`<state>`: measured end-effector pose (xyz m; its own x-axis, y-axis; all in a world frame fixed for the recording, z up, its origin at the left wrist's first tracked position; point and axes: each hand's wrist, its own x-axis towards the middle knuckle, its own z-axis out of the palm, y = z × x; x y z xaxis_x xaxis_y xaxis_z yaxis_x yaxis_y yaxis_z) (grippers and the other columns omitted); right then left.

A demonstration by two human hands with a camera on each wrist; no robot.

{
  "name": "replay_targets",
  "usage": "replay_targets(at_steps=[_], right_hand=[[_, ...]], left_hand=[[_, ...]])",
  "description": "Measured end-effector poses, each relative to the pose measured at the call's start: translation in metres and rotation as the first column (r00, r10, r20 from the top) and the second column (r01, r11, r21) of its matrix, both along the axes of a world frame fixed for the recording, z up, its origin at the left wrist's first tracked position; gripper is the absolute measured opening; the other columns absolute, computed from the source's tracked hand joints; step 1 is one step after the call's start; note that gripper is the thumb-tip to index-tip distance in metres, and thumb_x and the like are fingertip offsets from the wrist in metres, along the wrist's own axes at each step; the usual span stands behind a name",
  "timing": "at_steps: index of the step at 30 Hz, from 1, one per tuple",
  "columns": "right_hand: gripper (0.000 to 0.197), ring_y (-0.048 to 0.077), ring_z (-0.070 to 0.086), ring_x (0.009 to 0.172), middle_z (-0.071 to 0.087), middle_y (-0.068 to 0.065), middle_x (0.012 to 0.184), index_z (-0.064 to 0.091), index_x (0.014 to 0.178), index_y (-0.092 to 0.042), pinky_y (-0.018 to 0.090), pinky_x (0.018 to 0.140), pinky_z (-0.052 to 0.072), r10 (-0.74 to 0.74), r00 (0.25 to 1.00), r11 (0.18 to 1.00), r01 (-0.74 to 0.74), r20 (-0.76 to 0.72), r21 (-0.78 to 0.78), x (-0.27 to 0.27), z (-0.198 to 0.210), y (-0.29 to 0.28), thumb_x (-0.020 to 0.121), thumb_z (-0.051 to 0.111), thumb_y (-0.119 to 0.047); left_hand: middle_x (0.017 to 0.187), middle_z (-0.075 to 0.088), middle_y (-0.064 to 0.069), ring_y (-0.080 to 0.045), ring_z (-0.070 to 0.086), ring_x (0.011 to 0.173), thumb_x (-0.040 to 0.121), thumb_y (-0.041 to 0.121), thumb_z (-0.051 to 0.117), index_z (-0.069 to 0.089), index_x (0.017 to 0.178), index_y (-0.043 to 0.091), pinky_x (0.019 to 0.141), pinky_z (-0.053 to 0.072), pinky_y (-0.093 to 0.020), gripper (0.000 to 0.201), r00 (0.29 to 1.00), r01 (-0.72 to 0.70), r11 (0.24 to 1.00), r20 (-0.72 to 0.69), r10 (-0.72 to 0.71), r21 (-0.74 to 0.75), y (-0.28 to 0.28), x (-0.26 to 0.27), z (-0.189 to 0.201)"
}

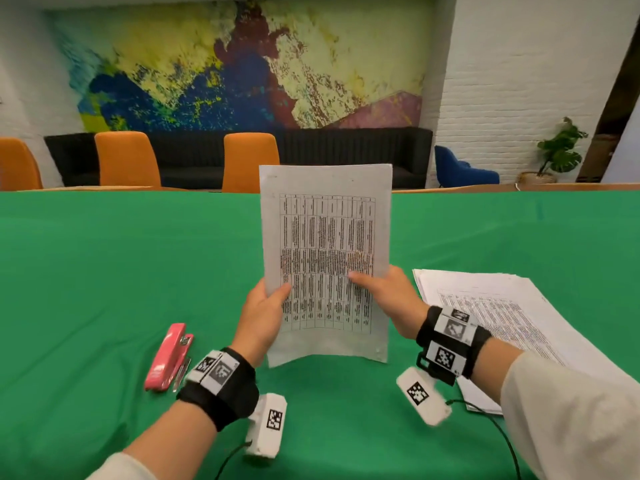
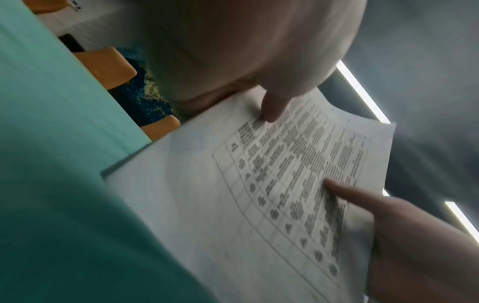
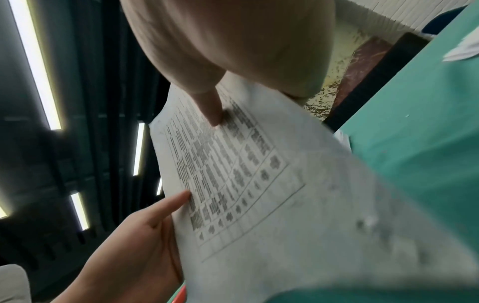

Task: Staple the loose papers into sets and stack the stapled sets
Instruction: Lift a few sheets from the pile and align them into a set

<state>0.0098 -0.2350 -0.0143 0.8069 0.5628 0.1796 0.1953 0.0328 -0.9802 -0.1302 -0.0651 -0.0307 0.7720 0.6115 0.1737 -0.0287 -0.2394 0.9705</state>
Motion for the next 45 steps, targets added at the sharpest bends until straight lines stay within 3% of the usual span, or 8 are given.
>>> replay_targets(at_steps=[8, 13, 20, 25, 30, 32, 36, 45], right_hand=[[0.026, 0.033, 0.076, 0.102, 0.077, 0.018, 0.114, 0.068, 0.123, -0.001, 0.047, 0.093, 0.061, 0.162, 0.961, 0.984, -0.175, -0.224, -0.041, -0.005, 0.001, -0.03, 0.098, 0.067, -0.009], [0.034, 0.042, 0.069, 0.116, 0.072, 0.024, 0.123, 0.065, 0.128, 0.003, 0.05, 0.098, 0.058, 0.241, 0.881, 0.955, -0.289, -0.406, -0.06, -0.016, -0.031, -0.043, 0.098, 0.067, -0.012], [0.019, 0.03, 0.075, 0.105, 0.079, 0.01, 0.112, 0.074, 0.116, -0.011, 0.048, 0.095, 0.059, 0.086, 0.996, 0.991, -0.084, -0.021, 0.109, -0.02, 0.016, -0.028, 0.098, 0.067, -0.011], [0.018, 0.015, 0.076, 0.097, 0.081, -0.005, 0.102, 0.074, 0.107, -0.021, 0.027, 0.078, 0.061, -0.038, 0.992, 0.96, 0.003, 0.123, 0.279, -0.022, 0.045, -0.012, 0.098, 0.066, -0.007], [0.017, 0.0, 0.073, 0.091, 0.079, -0.017, 0.095, 0.072, 0.099, -0.031, 0.02, 0.081, 0.06, -0.079, 0.99, 0.99, 0.065, 0.113, 0.121, -0.027, -0.005, -0.008, 0.099, 0.069, -0.015], [0.012, 0.009, 0.074, 0.095, 0.078, -0.01, 0.099, 0.072, 0.095, -0.03, 0.032, 0.092, 0.06, -0.101, 0.99, 0.992, 0.093, 0.095, 0.087, -0.026, -0.012, -0.009, 0.099, 0.069, -0.018], [0.01, 0.033, 0.072, 0.105, 0.077, 0.012, 0.11, 0.075, 0.098, -0.027, 0.048, 0.095, 0.06, -0.104, 0.99, 0.991, 0.095, 0.093, 0.094, -0.018, 0.0, -0.007, 0.098, 0.07, -0.018], [0.026, 0.026, 0.076, 0.106, 0.079, 0.007, 0.114, 0.07, 0.123, -0.009, 0.054, 0.102, 0.055, 0.076, 0.982, 0.997, -0.08, -0.17, -0.013, -0.01, -0.013, -0.018, 0.099, 0.067, -0.018]], left_hand=[[0.115, 0.078, 0.006, -0.015, 0.075, 0.103, 0.108, 0.022, 0.053, 0.067, 0.126, 0.025, 0.09, 0.057, -0.038, 0.023, 0.961, 0.186, 0.982, -0.203, -0.189, -0.036, 0.013, -0.022, 0.016], [0.119, 0.077, -0.002, -0.024, 0.075, 0.104, 0.107, 0.02, 0.053, 0.065, 0.127, 0.021, 0.092, 0.059, -0.048, 0.023, 0.988, 0.117, 0.973, -0.079, -0.135, -0.199, 0.012, -0.025, 0.008], [0.115, 0.077, 0.004, -0.018, 0.073, 0.108, 0.101, 0.013, 0.06, 0.066, 0.121, 0.025, 0.098, 0.059, -0.048, 0.024, 0.942, -0.02, 1.0, 0.334, 0.027, -0.024, -0.007, -0.014, 0.056], [0.121, 0.073, 0.0, -0.025, 0.069, 0.113, 0.094, 0.024, 0.063, 0.062, 0.116, 0.032, 0.101, 0.055, -0.054, 0.024, 0.83, -0.149, 0.984, 0.553, 0.071, 0.096, -0.012, -0.01, 0.078], [0.122, 0.072, 0.004, -0.011, 0.068, 0.113, 0.101, 0.024, 0.06, 0.061, 0.126, 0.03, 0.102, 0.056, -0.048, 0.025, 0.942, -0.088, 0.996, 0.325, 0.081, 0.007, -0.021, -0.008, 0.019], [0.133, 0.068, 0.002, -0.014, 0.064, 0.123, 0.102, 0.03, 0.059, 0.056, 0.14, 0.02, 0.11, 0.05, -0.051, 0.04, 0.964, -0.075, 0.997, 0.255, 0.075, -0.012, -0.019, -0.005, 0.005], [0.122, 0.072, 0.009, -0.01, 0.068, 0.115, 0.105, 0.018, 0.056, 0.06, 0.123, 0.034, 0.106, 0.053, -0.043, 0.025, 0.953, -0.1, 0.995, 0.288, 0.092, 0.014, -0.012, 0.003, 0.014], [0.121, 0.073, 0.013, -0.009, 0.068, 0.114, 0.106, 0.023, 0.054, 0.062, 0.125, 0.034, 0.106, 0.053, -0.047, 0.023, 0.998, -0.031, 0.999, 0.058, 0.03, 0.009, -0.005, -0.008, -0.002]])
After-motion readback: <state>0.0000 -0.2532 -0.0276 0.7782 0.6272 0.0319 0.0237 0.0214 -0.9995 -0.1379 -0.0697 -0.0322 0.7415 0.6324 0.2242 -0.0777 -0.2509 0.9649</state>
